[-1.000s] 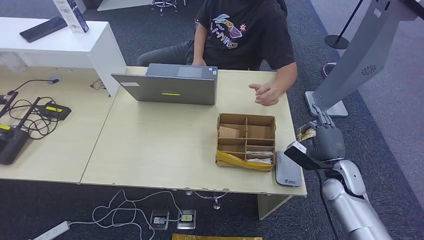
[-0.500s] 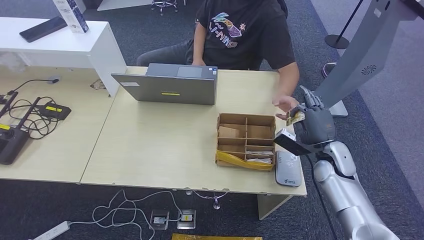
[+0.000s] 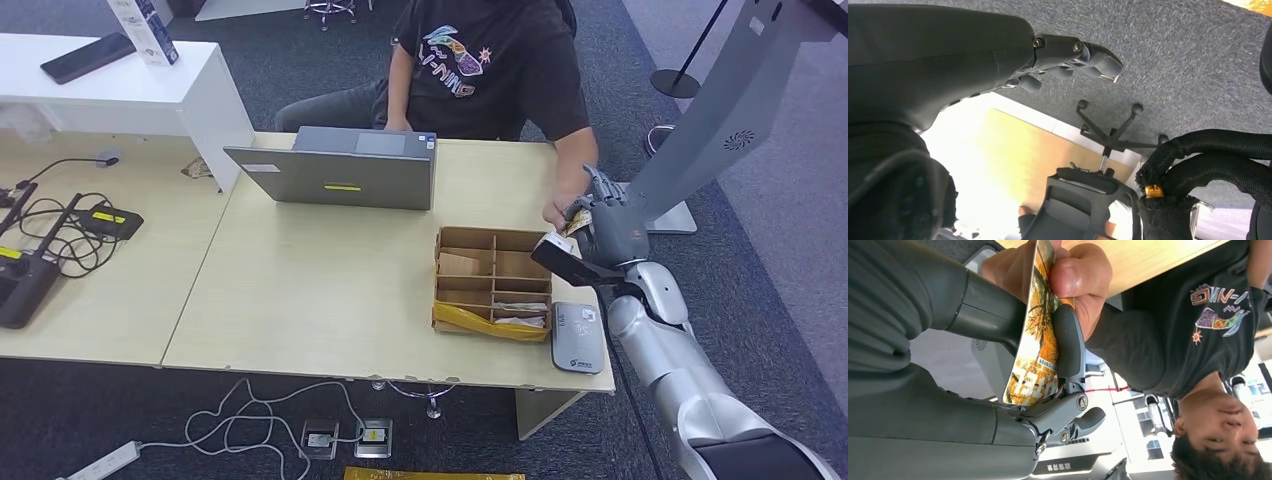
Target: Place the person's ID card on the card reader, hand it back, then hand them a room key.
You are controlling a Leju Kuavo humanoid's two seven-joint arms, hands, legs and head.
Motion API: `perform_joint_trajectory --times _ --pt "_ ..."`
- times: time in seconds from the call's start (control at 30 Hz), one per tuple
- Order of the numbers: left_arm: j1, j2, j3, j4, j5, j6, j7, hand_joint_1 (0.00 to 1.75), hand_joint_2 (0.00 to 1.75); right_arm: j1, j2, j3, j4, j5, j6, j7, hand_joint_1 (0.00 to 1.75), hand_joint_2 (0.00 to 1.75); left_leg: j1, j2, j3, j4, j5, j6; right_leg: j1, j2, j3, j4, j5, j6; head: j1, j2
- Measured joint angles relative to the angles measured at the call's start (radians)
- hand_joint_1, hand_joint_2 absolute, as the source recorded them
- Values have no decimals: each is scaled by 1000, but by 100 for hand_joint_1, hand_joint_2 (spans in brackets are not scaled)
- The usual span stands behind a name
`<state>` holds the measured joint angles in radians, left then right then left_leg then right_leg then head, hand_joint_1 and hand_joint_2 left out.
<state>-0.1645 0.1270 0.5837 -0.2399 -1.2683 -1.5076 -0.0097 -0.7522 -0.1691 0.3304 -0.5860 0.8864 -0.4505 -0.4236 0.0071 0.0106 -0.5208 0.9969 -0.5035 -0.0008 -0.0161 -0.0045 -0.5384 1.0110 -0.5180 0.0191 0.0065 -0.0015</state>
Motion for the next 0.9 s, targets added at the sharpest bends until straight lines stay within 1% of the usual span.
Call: perform_joint_trajectory --times 0.03,0.07,0.23,0.43,0.6,0.7,0.8,0.9 --pt "0 0 0 0 1 0 1 0 0 -3 2 1 10 1 -2 1 7 175 0 0 0 0 0 0 0 0 0 0 0 0 0 0" --pt "0 0 0 0 2 0 2 0 0 -6 4 1 19 2 -4 2 0 175 0 0 0 0 0 0 0 0 0 0 0 0 0 0" --pt "0 -1 0 0 6 0 3 0 0 -16 9 2 62 -13 -19 0 0 175 0 0 0 0 0 0 0 0 0 0 0 0 0 0" --pt "1 -5 0 0 6 0 6 0 0 -25 9 1 87 -60 -38 -25 0 175 0 0 0 0 0 0 0 0 0 0 0 0 0 0" --pt "3 -8 0 0 10 0 7 0 0 -40 10 -10 91 -164 -33 -67 0 175 0 0 0 0 0 0 0 0 0 0 0 0 0 0" --pt "3 -8 0 0 15 0 7 0 0 -41 10 -26 69 -269 7 -88 0 175 0 0 0 0 0 0 0 0 0 0 0 0 0 0" --pt "3 -8 0 0 18 0 7 0 0 -18 10 -42 -11 -414 85 -85 0 175 0 0 0 0 0 0 0 0 0 0 0 0 0 0" --pt "5 -6 0 0 23 0 6 0 0 56 3 -50 -178 -510 160 -24 0 175 0 0 0 0 0 0 0 0 0 0 0 0 0 0"
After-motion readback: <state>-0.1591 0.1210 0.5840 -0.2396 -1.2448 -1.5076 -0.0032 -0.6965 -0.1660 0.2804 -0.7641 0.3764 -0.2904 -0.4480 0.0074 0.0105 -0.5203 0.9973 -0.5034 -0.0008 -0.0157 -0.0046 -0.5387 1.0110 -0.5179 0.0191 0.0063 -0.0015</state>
